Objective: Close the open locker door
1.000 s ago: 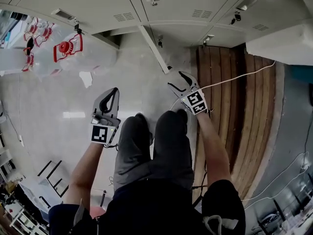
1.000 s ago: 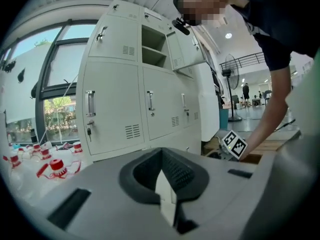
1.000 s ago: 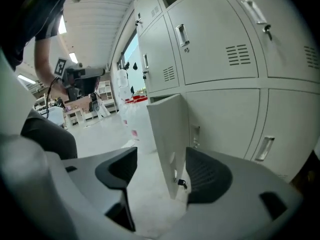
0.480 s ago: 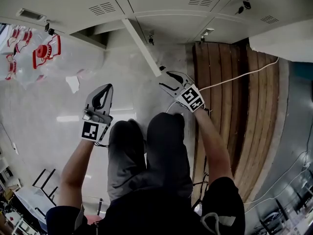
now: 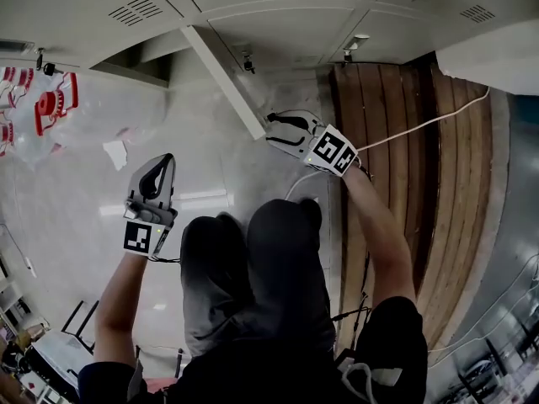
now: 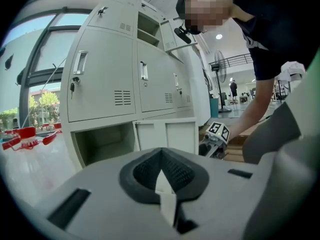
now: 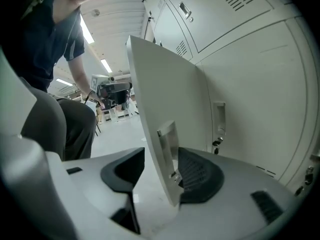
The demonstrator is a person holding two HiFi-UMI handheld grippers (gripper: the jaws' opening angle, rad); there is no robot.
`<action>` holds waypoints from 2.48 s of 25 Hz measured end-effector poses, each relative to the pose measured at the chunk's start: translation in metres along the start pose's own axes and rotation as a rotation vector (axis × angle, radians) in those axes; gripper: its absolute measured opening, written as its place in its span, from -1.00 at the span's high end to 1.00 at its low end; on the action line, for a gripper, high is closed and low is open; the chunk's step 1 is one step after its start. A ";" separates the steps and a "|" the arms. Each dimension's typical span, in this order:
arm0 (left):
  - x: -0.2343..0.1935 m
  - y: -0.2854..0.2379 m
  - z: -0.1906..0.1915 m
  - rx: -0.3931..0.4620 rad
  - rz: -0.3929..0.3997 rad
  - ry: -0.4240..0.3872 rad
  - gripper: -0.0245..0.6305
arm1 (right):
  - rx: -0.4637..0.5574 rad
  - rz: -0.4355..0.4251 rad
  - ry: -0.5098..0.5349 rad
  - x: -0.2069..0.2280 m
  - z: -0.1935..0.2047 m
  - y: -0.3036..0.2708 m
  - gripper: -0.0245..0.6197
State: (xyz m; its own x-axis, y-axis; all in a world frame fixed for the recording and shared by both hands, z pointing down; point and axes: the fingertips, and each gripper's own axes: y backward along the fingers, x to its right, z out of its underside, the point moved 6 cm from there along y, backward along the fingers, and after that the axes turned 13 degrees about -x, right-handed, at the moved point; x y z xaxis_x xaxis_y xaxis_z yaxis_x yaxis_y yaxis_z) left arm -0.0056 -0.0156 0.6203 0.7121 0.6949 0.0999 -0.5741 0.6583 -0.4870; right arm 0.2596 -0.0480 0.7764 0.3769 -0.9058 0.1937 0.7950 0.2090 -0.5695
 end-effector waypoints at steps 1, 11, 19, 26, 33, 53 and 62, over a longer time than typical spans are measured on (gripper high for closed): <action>-0.001 -0.003 0.001 0.001 0.001 -0.003 0.92 | 0.002 -0.012 0.004 0.001 0.000 -0.001 0.31; 0.001 -0.021 0.014 0.001 0.011 -0.021 0.92 | -0.017 -0.092 0.022 0.001 0.019 -0.022 0.43; -0.002 -0.019 0.029 0.000 -0.003 -0.021 0.92 | -0.027 -0.089 0.086 -0.002 0.017 -0.029 0.44; 0.000 -0.014 0.036 -0.003 -0.005 -0.027 0.92 | -0.037 -0.048 0.142 -0.007 0.013 -0.036 0.50; -0.002 -0.012 0.038 -0.010 -0.006 -0.033 0.92 | -0.027 -0.054 0.162 -0.010 0.006 -0.040 0.51; -0.009 -0.010 0.053 -0.039 -0.014 -0.029 0.92 | -0.048 -0.030 0.208 -0.022 -0.006 -0.054 0.53; -0.012 -0.006 0.054 -0.035 -0.017 -0.048 0.92 | -0.059 -0.055 0.216 -0.026 -0.011 -0.060 0.56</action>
State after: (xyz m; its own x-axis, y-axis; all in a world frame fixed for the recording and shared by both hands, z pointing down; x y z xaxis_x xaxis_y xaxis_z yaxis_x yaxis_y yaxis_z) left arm -0.0327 -0.0121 0.6692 0.7012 0.6971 0.1494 -0.5470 0.6605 -0.5144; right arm 0.1974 -0.0412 0.7970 0.2178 -0.9745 0.0538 0.7803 0.1407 -0.6094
